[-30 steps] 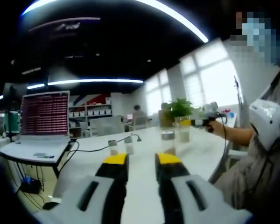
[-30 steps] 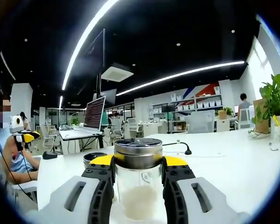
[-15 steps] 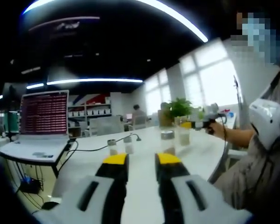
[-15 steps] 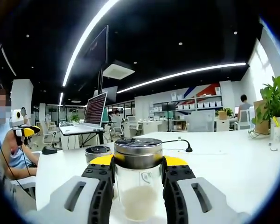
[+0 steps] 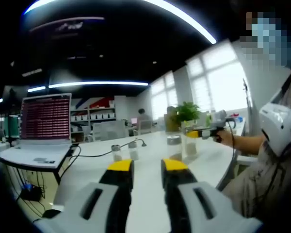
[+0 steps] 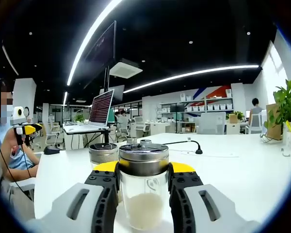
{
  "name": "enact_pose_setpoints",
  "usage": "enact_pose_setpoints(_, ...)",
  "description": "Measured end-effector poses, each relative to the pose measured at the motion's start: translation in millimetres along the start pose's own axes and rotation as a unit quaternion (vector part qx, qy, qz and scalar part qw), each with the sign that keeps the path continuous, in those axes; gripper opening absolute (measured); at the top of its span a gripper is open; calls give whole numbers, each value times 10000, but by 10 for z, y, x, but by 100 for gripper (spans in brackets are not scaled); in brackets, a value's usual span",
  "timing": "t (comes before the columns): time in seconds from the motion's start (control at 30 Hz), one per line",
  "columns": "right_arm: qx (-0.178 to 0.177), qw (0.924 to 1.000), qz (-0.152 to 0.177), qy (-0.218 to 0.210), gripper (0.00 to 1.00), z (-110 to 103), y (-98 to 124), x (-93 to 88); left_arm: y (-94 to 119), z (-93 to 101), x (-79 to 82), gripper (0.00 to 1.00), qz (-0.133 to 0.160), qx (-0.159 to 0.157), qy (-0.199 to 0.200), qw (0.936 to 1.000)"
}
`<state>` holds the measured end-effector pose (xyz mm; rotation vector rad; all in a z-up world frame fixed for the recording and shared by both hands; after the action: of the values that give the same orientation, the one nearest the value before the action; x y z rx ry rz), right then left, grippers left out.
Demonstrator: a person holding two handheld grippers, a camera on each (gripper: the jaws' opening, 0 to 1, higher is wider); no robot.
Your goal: Rotate the seasoning bottle until the label or dispensing opening points toward the visible target arrow and the bottle remains upright within the marked orientation range
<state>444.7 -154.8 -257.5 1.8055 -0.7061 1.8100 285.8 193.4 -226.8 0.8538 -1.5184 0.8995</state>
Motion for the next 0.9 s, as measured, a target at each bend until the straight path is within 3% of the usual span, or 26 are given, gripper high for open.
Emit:
enact_pose_setpoints(0.27, -19, 9999, -159, -22, 39, -33, -4, -171, -1, 0, -3, 24, -4, -7, 0, 10000)
enact_pose_setpoints(0.4, 6, 9999, 108, 32, 39, -109, -86, -147, -3, 6, 3, 24, 2, -6, -1, 10000)
enact_pose_setpoints(0.9, -16, 9998, 187, 50, 39, -145, -26, -136, -6, 18, 10, 24, 3, -22, -14, 10000)
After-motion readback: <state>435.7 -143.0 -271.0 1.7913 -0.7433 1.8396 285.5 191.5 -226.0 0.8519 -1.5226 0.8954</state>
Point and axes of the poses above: the point that each gripper's makers call its tool centre point, and the gripper's own axes: y roughly backward along the fingers, z roughly to its right, x roughly out of its top, the point moved 4 cm from there along y, roughly backward along the fingers, and after that the axes turned 10 degrees about x, right-handed, at the moved point
